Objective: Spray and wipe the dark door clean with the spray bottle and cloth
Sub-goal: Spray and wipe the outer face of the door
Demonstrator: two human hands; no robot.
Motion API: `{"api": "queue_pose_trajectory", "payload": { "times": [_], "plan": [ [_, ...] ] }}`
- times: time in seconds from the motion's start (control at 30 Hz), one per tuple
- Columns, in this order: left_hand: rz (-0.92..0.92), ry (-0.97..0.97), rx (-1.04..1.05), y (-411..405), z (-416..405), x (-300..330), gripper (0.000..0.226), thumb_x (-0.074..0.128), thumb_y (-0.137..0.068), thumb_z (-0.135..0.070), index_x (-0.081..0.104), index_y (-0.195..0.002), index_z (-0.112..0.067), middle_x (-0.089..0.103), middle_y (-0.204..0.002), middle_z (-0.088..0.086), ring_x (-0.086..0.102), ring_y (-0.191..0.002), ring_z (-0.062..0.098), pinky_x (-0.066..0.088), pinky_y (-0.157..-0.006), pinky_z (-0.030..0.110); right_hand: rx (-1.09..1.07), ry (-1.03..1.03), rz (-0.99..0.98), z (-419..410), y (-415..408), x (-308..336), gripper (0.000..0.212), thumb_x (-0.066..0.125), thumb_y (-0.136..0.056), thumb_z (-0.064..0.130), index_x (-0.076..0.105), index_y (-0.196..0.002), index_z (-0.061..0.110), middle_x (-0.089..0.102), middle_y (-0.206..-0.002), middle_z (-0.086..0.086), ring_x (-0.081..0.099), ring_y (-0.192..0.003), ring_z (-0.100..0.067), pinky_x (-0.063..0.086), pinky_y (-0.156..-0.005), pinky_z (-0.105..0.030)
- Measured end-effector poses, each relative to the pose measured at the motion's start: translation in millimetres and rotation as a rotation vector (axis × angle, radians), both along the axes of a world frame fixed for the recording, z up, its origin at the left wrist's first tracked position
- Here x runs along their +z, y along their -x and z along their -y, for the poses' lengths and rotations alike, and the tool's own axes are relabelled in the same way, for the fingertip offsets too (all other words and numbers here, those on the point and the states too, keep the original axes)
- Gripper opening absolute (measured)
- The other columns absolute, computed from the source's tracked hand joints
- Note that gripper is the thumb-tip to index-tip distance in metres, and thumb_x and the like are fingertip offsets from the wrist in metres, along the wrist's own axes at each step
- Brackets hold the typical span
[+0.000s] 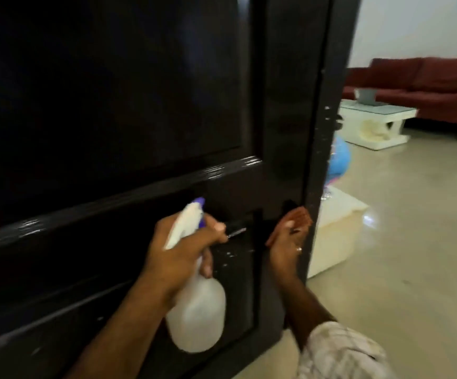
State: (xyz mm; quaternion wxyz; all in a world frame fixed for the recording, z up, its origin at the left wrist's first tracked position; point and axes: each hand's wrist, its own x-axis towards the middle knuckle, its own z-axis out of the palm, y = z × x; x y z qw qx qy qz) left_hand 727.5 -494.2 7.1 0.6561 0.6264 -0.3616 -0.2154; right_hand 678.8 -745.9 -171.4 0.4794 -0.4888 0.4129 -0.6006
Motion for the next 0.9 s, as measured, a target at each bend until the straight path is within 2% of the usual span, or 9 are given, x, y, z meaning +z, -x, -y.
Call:
{"api": "queue_pose_trajectory", "payload": {
  "times": [0.07, 0.2, 0.33, 0.47, 0.53, 0.6, 0.73, 0.8, 0.9],
  "plan": [
    [0.02, -0.025, -0.033, 7, 4, 4, 0.017, 0.081, -0.089, -0.02, 0.072, -0.087, -0.006, 0.072, -0.086, 0.031, 0.051, -0.04, 0.022, 0.049, -0.05, 0.037, -0.068, -0.02, -0.05, -1, 8, 37, 0.096, 0.032, -0.093, 0.071, 0.033, -0.162, 0.005, 0.039, -0.165, -0.02, 0.038, -0.153, -0.034, 0.024, -0.129, -0.051],
    [0.028, -0.086, -0.063, 7, 10, 10, 0.015, 0.076, -0.095, -0.02, 0.071, -0.091, -0.006, 0.073, -0.093, 0.029, 0.053, -0.045, 0.022, 0.054, -0.057, 0.04, -0.116, 0.36, -0.19, -9, 8, 140, 0.085, 0.031, -0.103, 0.058, 0.017, -0.168, 0.006, 0.01, -0.176, -0.019, 0.007, -0.164, -0.032, 0.002, -0.134, -0.049],
    [0.013, -0.072, -0.019, 6, 13, 13, 0.015, 0.074, -0.097, -0.021, 0.07, -0.098, -0.006, 0.078, -0.093, 0.013, 0.053, -0.046, 0.02, 0.054, -0.058, 0.039, -0.095, 0.591, -0.233, -3, 13, 119, 0.066, 0.037, -0.114, 0.043, 0.014, -0.168, 0.013, 0.01, -0.176, -0.019, 0.008, -0.164, -0.035, 0.008, -0.133, -0.054],
    [0.025, -0.091, -0.023, 7, 8, 10, 0.015, 0.073, -0.097, -0.018, 0.069, -0.095, -0.004, 0.077, -0.091, 0.017, 0.053, -0.044, 0.021, 0.055, -0.056, 0.039, 0.072, 0.2, -0.236, -31, 22, 12, 0.077, 0.03, -0.109, 0.059, 0.004, -0.17, 0.019, 0.0, -0.178, -0.008, 0.005, -0.165, -0.026, 0.005, -0.134, -0.042],
    [0.029, -0.085, -0.03, 7, 6, 7, 0.015, 0.074, -0.096, -0.017, 0.069, -0.093, -0.003, 0.076, -0.091, 0.021, 0.053, -0.044, 0.021, 0.055, -0.056, 0.041, 0.138, -0.101, -0.188, -43, 23, 8, 0.075, 0.029, -0.112, 0.056, -0.001, -0.17, 0.019, -0.003, -0.178, -0.007, 0.006, -0.164, -0.026, 0.005, -0.133, -0.038],
    [0.032, -0.079, -0.032, 8, 5, 5, 0.015, 0.074, -0.097, -0.017, 0.069, -0.094, -0.003, 0.076, -0.09, 0.018, 0.053, -0.043, 0.02, 0.056, -0.055, 0.04, 0.1, -0.185, -0.124, -41, 17, 38, 0.074, 0.033, -0.112, 0.053, 0.004, -0.171, 0.019, -0.003, -0.178, -0.009, 0.004, -0.164, -0.028, 0.008, -0.134, -0.046],
    [0.023, -0.087, -0.032, 9, -1, 3, 0.015, 0.073, -0.098, -0.02, 0.07, -0.098, -0.006, 0.078, -0.091, 0.011, 0.056, -0.045, 0.018, 0.058, -0.056, 0.037, 0.048, 0.38, -0.176, -47, 9, 136, 0.067, 0.033, -0.113, 0.048, 0.005, -0.17, 0.025, -0.009, -0.178, -0.011, -0.01, -0.165, -0.026, -0.004, -0.133, -0.052],
    [0.026, -0.092, -0.023, 8, -5, 1, 0.014, 0.073, -0.098, -0.021, 0.071, -0.098, -0.007, 0.079, -0.091, 0.01, 0.056, -0.045, 0.017, 0.058, -0.056, 0.038, 0.011, 0.614, -0.226, -38, 6, 152, 0.063, 0.033, -0.115, 0.038, 0.012, -0.17, 0.013, -0.004, -0.177, -0.017, -0.008, -0.165, -0.033, -0.005, -0.132, -0.057],
    [0.029, -0.101, 0.008, 6, -13, -5, 0.013, 0.074, -0.098, -0.021, 0.071, -0.098, -0.008, 0.078, -0.09, 0.009, 0.056, -0.045, 0.016, 0.059, -0.055, 0.037, -0.039, 0.613, -0.253, -26, 4, 105, 0.064, 0.031, -0.115, 0.043, 0.016, -0.168, 0.012, 0.007, -0.177, -0.02, 0.003, -0.165, -0.037, 0.003, -0.132, -0.058]
  ]
}}
